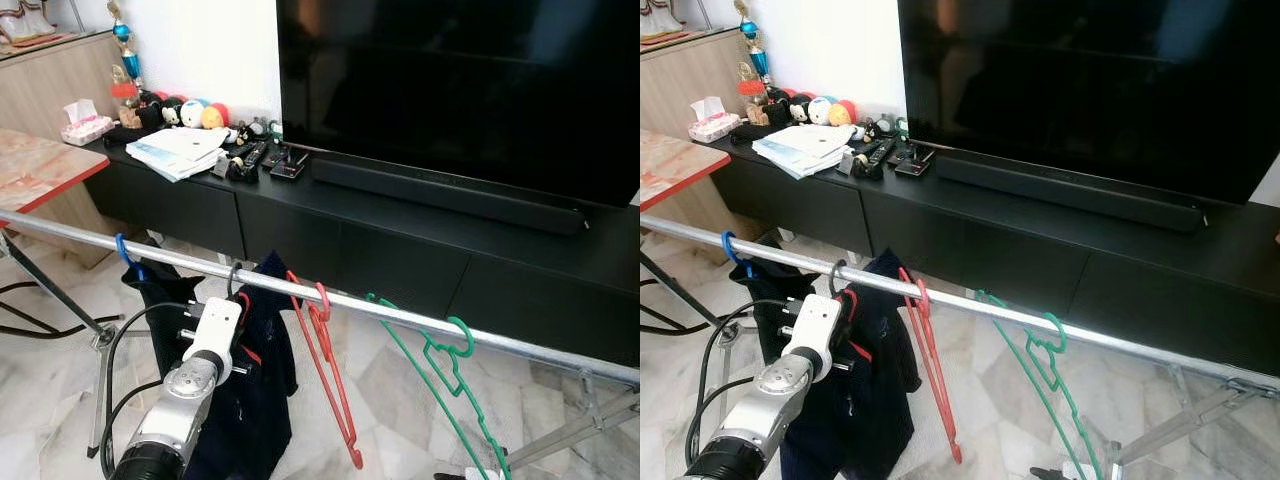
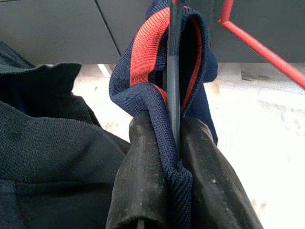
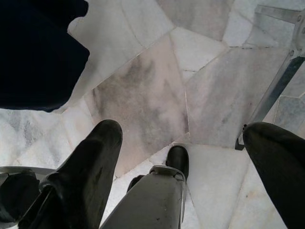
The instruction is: Hang hanger
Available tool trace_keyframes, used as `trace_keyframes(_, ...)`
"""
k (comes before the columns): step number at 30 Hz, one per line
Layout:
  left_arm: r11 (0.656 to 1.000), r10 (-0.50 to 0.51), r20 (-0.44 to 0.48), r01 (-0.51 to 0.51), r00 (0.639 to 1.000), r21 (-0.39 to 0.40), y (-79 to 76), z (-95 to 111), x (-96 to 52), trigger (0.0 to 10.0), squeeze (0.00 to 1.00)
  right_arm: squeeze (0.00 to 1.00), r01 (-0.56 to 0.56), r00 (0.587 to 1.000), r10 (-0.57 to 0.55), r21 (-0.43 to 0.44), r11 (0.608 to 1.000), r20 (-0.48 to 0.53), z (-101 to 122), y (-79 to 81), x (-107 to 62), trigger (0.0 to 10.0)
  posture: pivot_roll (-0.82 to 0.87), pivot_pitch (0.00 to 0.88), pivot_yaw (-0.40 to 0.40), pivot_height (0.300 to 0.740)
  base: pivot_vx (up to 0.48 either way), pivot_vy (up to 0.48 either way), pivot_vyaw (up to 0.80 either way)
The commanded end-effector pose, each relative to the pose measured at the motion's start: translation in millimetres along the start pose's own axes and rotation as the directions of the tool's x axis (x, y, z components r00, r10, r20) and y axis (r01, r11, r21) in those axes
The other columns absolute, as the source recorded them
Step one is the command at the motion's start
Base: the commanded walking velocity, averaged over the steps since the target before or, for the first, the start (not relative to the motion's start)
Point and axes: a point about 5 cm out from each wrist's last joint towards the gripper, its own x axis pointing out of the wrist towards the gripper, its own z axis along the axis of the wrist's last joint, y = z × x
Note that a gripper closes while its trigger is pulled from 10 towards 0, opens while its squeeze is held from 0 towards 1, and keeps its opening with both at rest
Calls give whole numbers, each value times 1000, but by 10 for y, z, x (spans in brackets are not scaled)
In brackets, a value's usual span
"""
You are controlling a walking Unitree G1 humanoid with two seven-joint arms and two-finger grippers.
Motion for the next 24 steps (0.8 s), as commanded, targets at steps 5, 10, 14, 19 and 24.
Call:
trace_keyframes(5,999,32,-51,-30,998,34,59,-80,-6,10000,0,0,0,1000,0,-4,1000,-9,-14,4,0,10000,-19,25,12,740,0,0,0)
trace_keyframes(10,998,59,-63,-58,996,11,52,-174,-79,10000,1000,0,-2,1000,2,-2,1000,-10,-13,10,1,10000,-15,30,12,740,0,0,0)
trace_keyframes(14,998,70,-43,-70,997,-3,48,-178,-109,10000,1000,0,-2,1000,2,-2,1000,-10,-13,11,2,10000,-15,30,13,740,0,0,0)
trace_keyframes(19,992,116,58,-113,992,-64,100,-133,-268,10000,1000,0,-2,1000,2,0,1000,-8,-12,12,2,10000,-17,31,17,740,0,0,0)
trace_keyframes(24,984,154,136,-139,979,-115,121,-109,-466,10000,1000,0,-3,1000,3,-1,1000,-8,-11,8,1,10000,-16,32,21,740,0,0,0)
